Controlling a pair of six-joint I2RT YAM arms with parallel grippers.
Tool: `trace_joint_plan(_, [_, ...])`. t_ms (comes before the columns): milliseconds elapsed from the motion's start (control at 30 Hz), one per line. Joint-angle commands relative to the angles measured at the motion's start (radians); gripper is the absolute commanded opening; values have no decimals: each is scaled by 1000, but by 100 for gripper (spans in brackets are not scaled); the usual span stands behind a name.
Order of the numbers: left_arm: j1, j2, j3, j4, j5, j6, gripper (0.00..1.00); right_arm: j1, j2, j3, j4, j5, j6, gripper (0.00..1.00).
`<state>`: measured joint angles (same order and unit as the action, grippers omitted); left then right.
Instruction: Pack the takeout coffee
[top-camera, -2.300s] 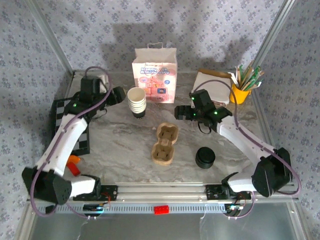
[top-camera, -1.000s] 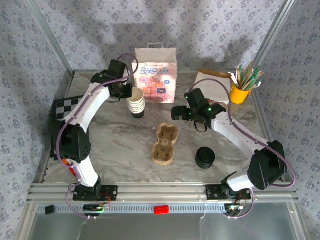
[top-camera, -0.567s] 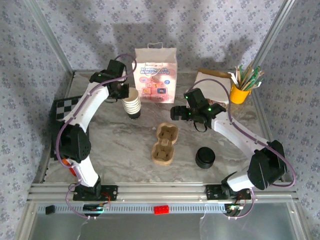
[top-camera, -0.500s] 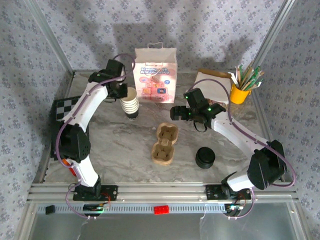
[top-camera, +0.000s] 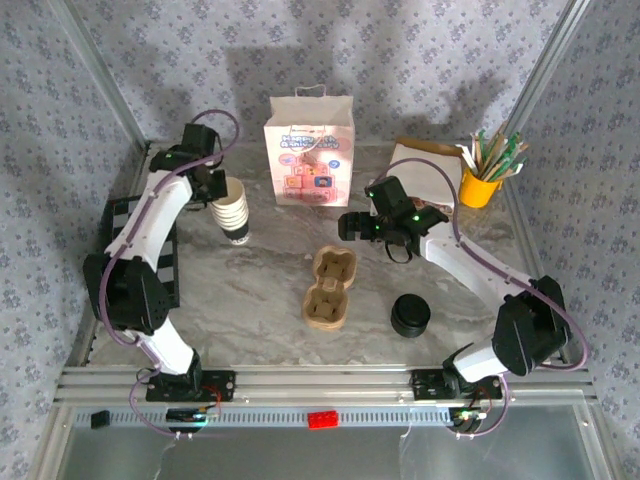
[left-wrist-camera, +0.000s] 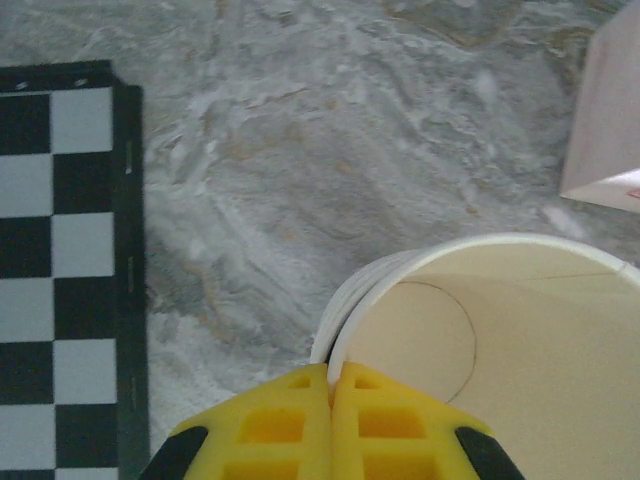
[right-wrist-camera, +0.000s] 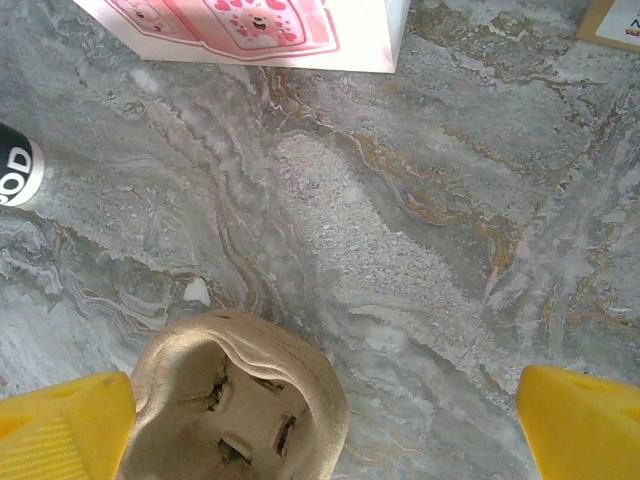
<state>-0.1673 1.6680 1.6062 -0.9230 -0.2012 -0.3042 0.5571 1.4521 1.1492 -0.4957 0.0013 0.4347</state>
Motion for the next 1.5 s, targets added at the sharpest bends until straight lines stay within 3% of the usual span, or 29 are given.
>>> trace_joint_plan(0, [40,-47,-14,-3,1,-1,0,7,12,27,7,-14,15,100])
trace_joint_plan(233, [77,-118,-65,59,121,-24,0,10,18,35,1,-20,12,100])
trace_joint_plan(667, [107,-153,-33,23,113,-31,0,10,21,73,-14,-25,10,100])
trace_joint_plan(867, [109,-184,3,-21,40,-26,0,9,14,93,-37,-20,1,100])
trace_joint_plan(1133, [107,-255,48,-34,93,-26,0,-14,-75,87,-81,-13,-1,100])
trace_joint_plan(1467, [-18,-369,119,-44,134,-39,0,-115,-195,69,-197,-13,-12,100])
